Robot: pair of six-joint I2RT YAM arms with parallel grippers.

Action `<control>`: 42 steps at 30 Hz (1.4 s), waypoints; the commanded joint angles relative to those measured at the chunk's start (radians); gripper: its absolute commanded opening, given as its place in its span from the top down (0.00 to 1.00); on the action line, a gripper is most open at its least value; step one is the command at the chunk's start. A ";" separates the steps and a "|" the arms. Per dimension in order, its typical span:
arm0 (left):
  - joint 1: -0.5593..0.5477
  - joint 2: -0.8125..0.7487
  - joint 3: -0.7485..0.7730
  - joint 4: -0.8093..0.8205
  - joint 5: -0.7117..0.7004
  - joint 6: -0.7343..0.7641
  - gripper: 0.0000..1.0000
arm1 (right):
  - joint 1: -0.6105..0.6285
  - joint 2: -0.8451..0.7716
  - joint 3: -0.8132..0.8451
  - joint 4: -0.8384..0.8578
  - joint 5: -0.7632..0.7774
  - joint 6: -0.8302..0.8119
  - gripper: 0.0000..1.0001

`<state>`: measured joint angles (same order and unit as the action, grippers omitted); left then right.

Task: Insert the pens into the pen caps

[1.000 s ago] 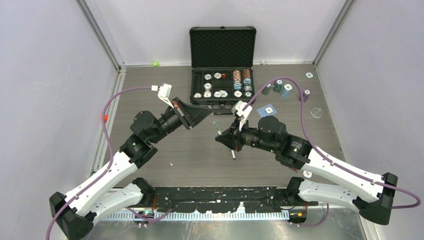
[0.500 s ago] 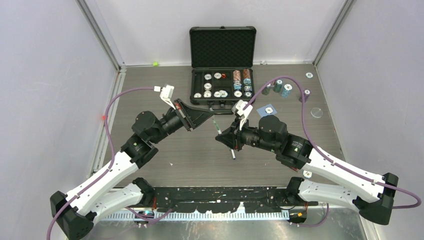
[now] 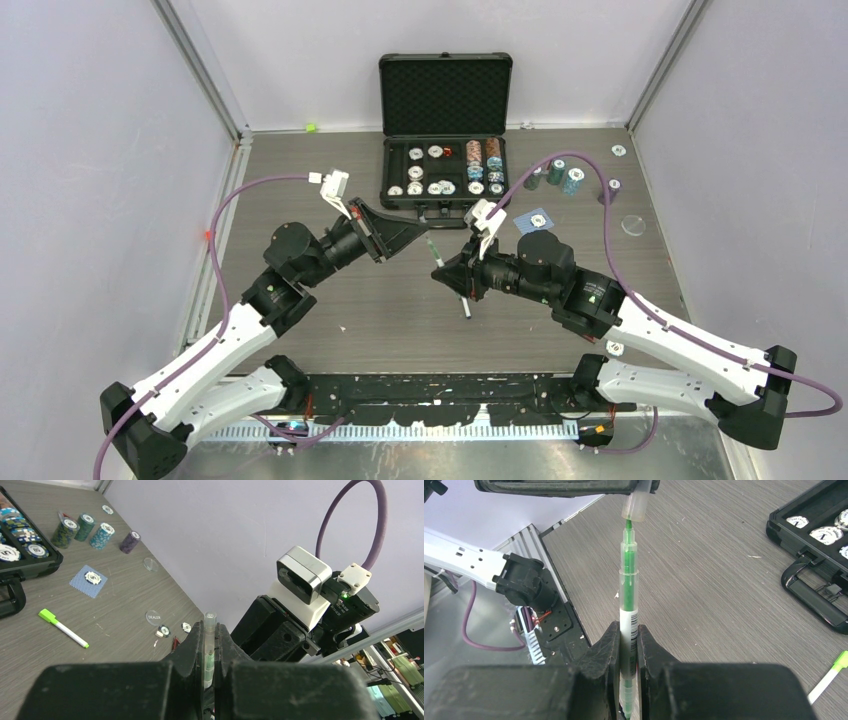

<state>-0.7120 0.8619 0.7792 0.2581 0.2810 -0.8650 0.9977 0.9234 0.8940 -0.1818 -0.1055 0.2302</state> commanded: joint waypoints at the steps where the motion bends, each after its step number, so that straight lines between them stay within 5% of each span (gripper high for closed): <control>1: 0.002 -0.006 -0.004 0.055 0.019 -0.008 1.00 | 0.003 0.005 0.052 0.035 0.024 -0.006 1.00; 30: 0.002 0.015 -0.056 0.115 -0.027 -0.019 1.00 | 0.003 0.092 0.103 0.165 0.173 0.108 1.00; 42: 0.002 0.051 -0.044 0.039 -0.088 -0.035 1.00 | 0.003 0.193 0.224 0.032 0.354 0.030 1.00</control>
<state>-0.6991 0.9031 0.7300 0.3462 0.1757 -0.8856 1.0031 1.0851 1.0183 -0.1810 0.0925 0.3054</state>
